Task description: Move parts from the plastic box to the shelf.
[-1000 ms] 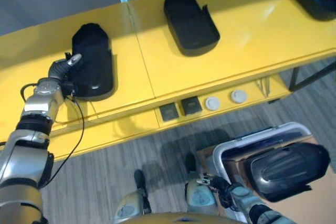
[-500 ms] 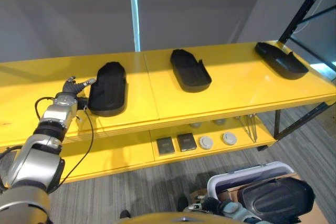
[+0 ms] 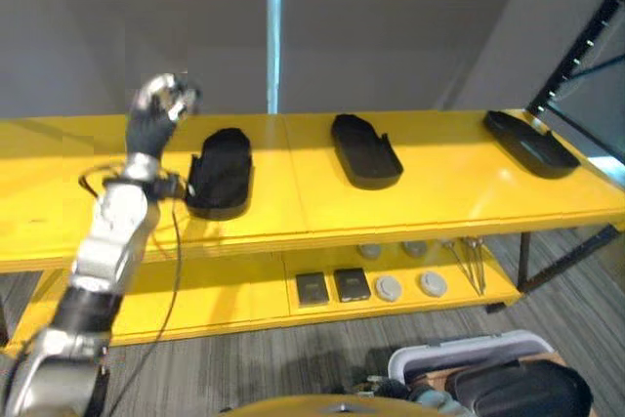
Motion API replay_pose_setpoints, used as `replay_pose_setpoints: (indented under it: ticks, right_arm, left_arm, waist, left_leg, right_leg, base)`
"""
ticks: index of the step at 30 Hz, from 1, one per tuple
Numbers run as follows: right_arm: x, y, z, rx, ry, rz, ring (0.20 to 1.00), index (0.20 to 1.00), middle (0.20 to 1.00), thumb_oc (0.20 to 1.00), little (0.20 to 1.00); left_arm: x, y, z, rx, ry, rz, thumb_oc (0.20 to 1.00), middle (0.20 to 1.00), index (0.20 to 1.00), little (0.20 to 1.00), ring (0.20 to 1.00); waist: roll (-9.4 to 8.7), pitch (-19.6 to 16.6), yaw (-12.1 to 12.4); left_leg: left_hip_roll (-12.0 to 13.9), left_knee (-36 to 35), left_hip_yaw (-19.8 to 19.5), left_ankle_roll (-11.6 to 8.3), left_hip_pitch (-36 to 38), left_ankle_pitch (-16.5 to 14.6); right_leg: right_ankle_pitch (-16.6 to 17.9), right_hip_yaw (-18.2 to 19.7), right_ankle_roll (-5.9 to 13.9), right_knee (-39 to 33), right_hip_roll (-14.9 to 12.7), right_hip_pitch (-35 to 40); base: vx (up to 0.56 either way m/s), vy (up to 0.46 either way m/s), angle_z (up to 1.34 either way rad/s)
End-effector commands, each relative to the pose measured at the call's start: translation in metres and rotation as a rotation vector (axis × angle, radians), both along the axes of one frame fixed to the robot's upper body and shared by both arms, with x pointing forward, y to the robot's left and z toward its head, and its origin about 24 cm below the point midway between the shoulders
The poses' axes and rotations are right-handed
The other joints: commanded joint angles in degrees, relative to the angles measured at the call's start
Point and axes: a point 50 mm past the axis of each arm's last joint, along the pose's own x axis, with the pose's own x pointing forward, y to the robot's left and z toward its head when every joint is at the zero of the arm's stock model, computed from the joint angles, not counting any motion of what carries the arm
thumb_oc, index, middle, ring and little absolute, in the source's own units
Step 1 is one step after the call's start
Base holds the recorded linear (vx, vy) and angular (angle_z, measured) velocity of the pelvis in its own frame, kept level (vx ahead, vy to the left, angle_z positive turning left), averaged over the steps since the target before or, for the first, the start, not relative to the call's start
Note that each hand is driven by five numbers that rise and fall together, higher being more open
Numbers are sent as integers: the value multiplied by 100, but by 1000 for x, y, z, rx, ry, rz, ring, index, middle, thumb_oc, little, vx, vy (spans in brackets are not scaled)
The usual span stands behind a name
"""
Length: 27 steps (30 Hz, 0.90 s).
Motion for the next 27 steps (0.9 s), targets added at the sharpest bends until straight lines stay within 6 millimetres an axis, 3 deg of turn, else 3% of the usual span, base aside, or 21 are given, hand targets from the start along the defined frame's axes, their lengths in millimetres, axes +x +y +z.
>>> replay_pose_setpoints:
  ticks: [1,2,6,13,18,27]
  right_arm:
    - [3,-7,-2,-26,36,-28,1000,1000,1000,1000,1000]
    - [3,-7,-2,-26,36,-27,1000,1000,1000,1000,1000]
    - [1,-11,-2,-27,60,-101,1000,1000,1000,1000,1000]
    - [3,-15,-2,-22,77,-151,1000,1000,1000,1000,1000]
    - [2,-20,-1,-38,82,-155,1000,1000,1000,1000,1000]
    - [2,-27,1,-56,51,-156,1000,1000,1000,1000,1000]
  left_arm:
    - [9,0,20,-10,-112,-45,200,200,200,200,200]
    - [9,0,20,-10,-111,-45,200,200,200,200,200]
    - [-7,-9,-24,-69,20,-86,200,200,200,200,200]
    - [-17,-29,-52,-78,85,-191,200,200,200,200,200]
    - [-11,-40,-50,-63,64,-215,200,200,200,200,200]
    - [4,-38,-35,-74,11,-127,200,200,200,200,200]
  waist:
    - [369,324,151]
    - [371,318,148]
    - [400,395,295]
    - [457,467,265]
    - [514,529,99]
    - [624,706,-204]
  left_leg:
    - [168,-2,20,76,23,-199]
    - [167,-2,18,76,21,-199]
    - [105,-2,-36,67,-130,-198]
    - [89,-2,5,69,-201,-177]
    - [103,-2,91,60,-254,-162]
    - [145,-2,188,36,-430,-91]
  right_leg:
    - [-528,-193,298,50,-239,481]
    - [-529,-195,298,50,-239,480]
    - [-499,-325,291,26,-261,423]
    - [-485,-319,273,48,-264,346]
    - [-485,-187,277,62,-251,236]
    - [-442,123,277,90,-248,-84]
  base:
    - [1,14,23]
    - [-9,15,23]
    - [-33,17,24]
    - [10,8,6]
    - [46,4,-9]
    - [30,-2,-10]
